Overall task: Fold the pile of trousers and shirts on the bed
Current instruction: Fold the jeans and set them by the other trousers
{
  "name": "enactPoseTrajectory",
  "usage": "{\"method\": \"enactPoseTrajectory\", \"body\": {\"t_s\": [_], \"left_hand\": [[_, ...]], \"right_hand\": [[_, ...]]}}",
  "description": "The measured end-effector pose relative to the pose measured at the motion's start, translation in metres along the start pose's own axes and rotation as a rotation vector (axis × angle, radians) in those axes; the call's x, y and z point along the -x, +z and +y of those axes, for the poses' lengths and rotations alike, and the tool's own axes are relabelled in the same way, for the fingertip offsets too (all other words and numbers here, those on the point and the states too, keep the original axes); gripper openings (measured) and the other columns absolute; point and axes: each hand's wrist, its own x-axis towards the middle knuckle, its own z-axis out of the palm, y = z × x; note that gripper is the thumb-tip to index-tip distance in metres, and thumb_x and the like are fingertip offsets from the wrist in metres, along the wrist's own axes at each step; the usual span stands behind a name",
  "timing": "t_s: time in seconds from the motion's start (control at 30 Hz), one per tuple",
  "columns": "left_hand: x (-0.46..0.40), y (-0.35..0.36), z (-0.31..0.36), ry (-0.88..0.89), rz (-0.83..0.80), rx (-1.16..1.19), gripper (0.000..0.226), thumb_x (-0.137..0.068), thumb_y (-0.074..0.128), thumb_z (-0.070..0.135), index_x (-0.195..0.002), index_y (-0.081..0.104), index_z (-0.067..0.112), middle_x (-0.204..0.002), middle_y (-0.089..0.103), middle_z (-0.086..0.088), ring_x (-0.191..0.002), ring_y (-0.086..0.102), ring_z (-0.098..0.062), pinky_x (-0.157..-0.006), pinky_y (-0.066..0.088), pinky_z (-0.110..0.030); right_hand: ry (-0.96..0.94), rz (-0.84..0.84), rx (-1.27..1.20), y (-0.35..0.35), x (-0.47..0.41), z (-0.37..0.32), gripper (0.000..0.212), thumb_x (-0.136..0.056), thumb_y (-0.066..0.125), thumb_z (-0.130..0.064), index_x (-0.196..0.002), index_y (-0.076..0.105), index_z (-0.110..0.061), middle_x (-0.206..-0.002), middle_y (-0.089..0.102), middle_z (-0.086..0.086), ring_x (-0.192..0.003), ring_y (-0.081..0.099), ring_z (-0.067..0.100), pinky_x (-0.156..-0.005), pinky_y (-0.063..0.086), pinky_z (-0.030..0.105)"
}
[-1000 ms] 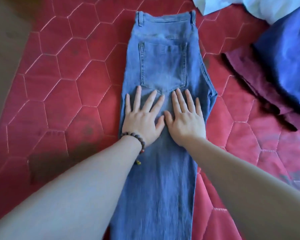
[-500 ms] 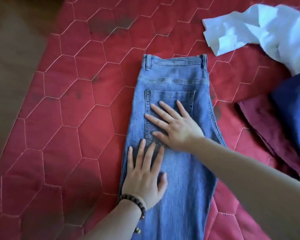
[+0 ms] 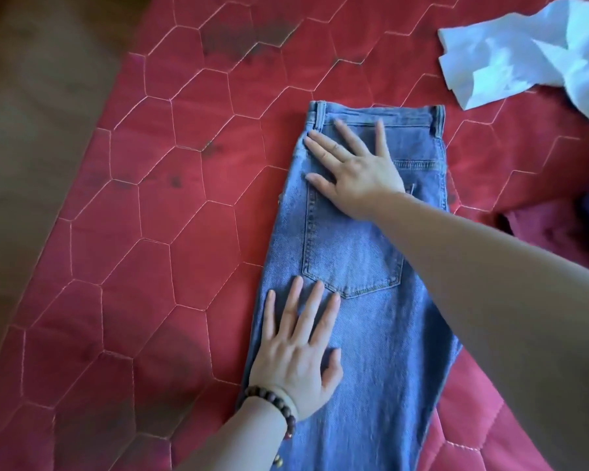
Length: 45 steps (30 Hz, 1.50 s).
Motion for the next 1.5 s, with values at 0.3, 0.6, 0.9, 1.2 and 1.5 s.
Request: {"method": "enactPoseTrajectory", "body": {"t_s": [0.3,0.6,0.9,1.2,1.5], "left_hand": [[0.001,0.003,-0.002,0.006,0.012,-0.029,0.075,-0.080,0.052,0.043,-0.150,0.034,0.020,-0.159,0.025,-0.005,-0.148,0.014,-0.033,-0.115,0.013,-0.062],[-0.001,-0.002,0.001,0.000,0.002,-0.087,0.071,-0.080,0.051,0.043,-0.146,0.040,0.020,-0.154,0.033,-0.007,-0.147,0.018,-0.033,-0.114,0.015,-0.062],[-0.001,-0.003,0.003,-0.007,0.033,-0.101,0.069,-0.080,0.047,0.042,-0.144,0.044,0.017,-0.154,0.034,-0.007,-0.146,0.022,-0.033,-0.115,0.015,-0.061],[0.002,0.003,0.003,-0.002,0.066,-0.132,0.068,-0.087,0.038,0.046,-0.150,0.032,0.023,-0.159,0.023,-0.008,-0.148,0.015,-0.031,-0.117,0.009,-0.058],[0.023,0.007,-0.002,0.119,0.011,-0.215,0.056,-0.100,0.019,0.045,-0.154,0.010,0.032,-0.163,0.007,0.002,-0.150,0.001,-0.025,-0.117,0.002,-0.058]], "right_hand": [[0.528,0.016,-0.154,0.007,0.036,0.064,0.066,-0.092,0.010,-0.068,-0.152,0.013,-0.040,-0.162,0.007,-0.003,-0.149,-0.001,0.016,-0.111,-0.008,0.067],[-0.014,0.021,-0.123,0.012,0.138,-0.039,0.059,-0.095,0.027,-0.058,-0.150,0.026,-0.037,-0.160,0.020,-0.003,-0.148,0.015,0.019,-0.115,0.003,0.061],[0.212,0.138,-0.215,0.018,0.187,-0.060,0.060,-0.098,0.032,-0.044,-0.151,0.028,-0.015,-0.159,0.022,0.002,-0.147,0.017,0.020,-0.117,0.009,0.058],[0.596,-0.092,-0.120,0.031,0.244,-0.002,0.062,-0.099,0.009,-0.052,-0.154,0.005,-0.025,-0.162,-0.006,-0.009,-0.148,-0.010,0.016,-0.115,-0.009,0.058],[0.451,0.060,-0.276,0.037,0.299,-0.145,0.060,-0.100,0.030,-0.039,-0.153,0.018,-0.014,-0.161,0.014,0.000,-0.149,0.007,0.016,-0.120,0.000,0.046]]}}
